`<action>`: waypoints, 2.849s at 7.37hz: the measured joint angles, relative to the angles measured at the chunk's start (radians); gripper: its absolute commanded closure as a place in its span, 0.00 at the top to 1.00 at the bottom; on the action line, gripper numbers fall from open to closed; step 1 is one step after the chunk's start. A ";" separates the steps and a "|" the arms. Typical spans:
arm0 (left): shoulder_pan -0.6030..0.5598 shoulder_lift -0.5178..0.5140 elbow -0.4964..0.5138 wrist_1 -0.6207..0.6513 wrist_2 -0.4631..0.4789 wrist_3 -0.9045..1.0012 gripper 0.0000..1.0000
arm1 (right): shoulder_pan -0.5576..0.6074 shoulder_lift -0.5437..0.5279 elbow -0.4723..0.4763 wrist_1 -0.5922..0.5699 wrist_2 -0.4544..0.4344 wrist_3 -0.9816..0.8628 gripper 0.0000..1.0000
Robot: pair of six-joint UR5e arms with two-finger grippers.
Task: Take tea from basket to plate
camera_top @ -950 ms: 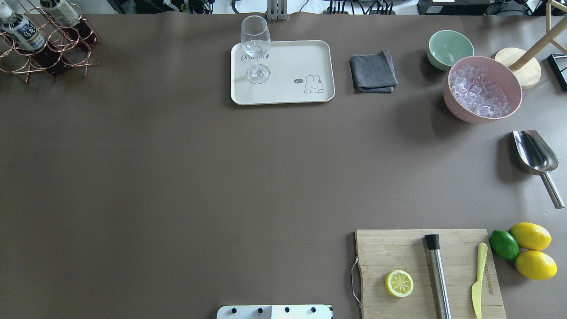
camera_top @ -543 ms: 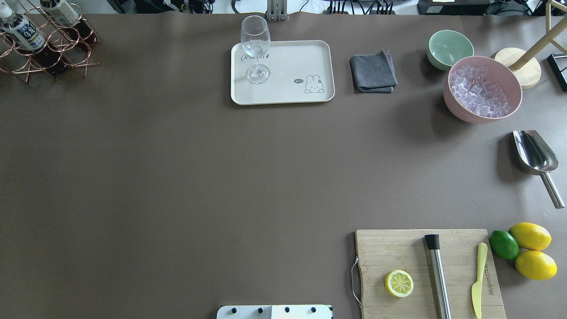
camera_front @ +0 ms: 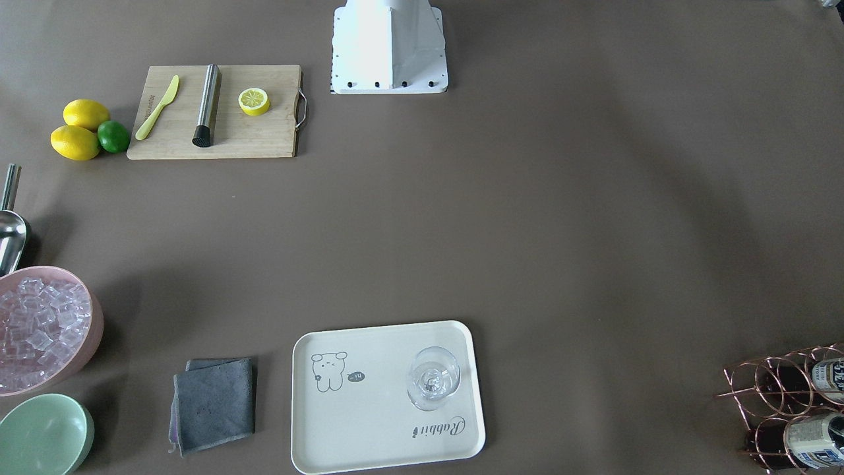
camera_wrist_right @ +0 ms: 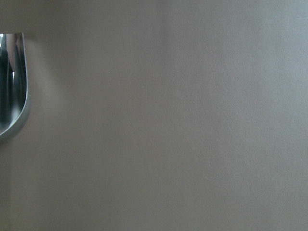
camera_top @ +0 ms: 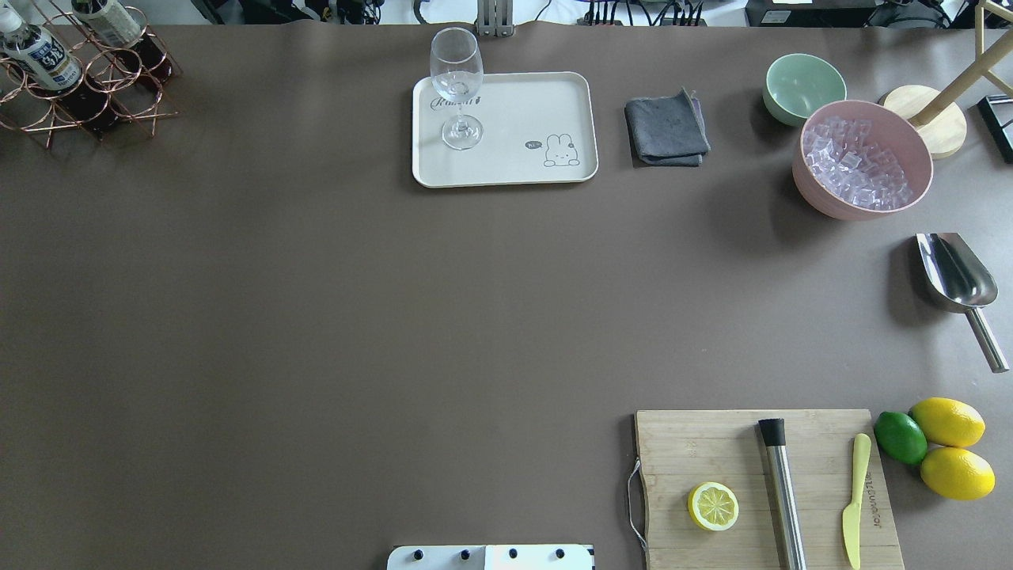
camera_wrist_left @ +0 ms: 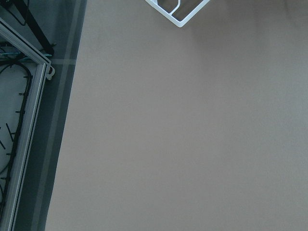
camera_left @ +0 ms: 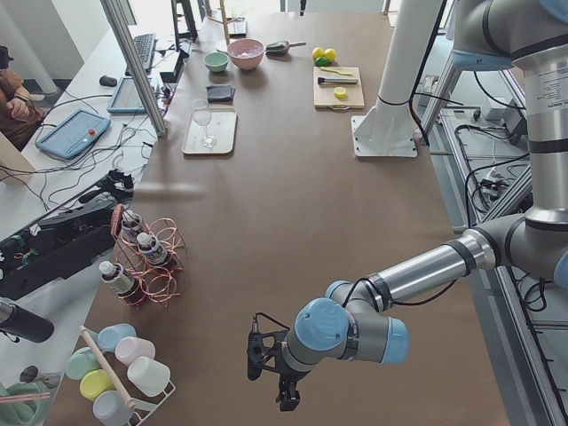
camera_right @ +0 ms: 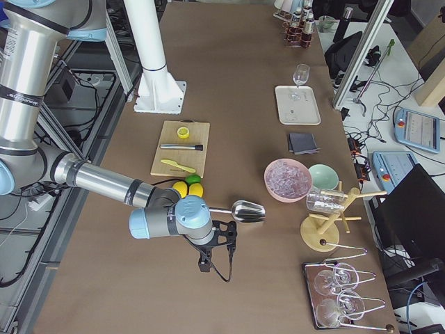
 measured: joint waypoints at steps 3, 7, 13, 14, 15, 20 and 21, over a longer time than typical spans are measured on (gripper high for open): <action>-0.046 0.003 -0.016 -0.006 -0.047 0.001 0.98 | 0.000 0.001 0.000 0.000 0.000 0.000 1.00; -0.043 -0.004 -0.059 -0.010 -0.131 0.001 0.98 | 0.000 0.006 0.008 0.000 0.000 0.008 1.00; 0.050 -0.019 -0.084 0.052 -0.245 -0.005 0.98 | -0.005 0.042 0.031 -0.019 0.013 0.116 1.00; 0.060 -0.024 -0.108 0.098 -0.237 -0.005 0.98 | -0.018 0.069 0.055 -0.077 0.016 0.151 1.00; 0.069 -0.029 -0.126 0.130 -0.229 -0.006 0.98 | -0.030 0.127 0.087 -0.202 0.018 0.169 1.00; 0.097 -0.035 -0.159 0.152 -0.188 -0.042 0.98 | -0.092 0.313 0.107 -0.513 0.009 0.180 1.00; 0.098 -0.034 -0.158 0.151 -0.188 -0.043 0.98 | -0.096 0.312 0.107 -0.515 0.007 0.180 1.00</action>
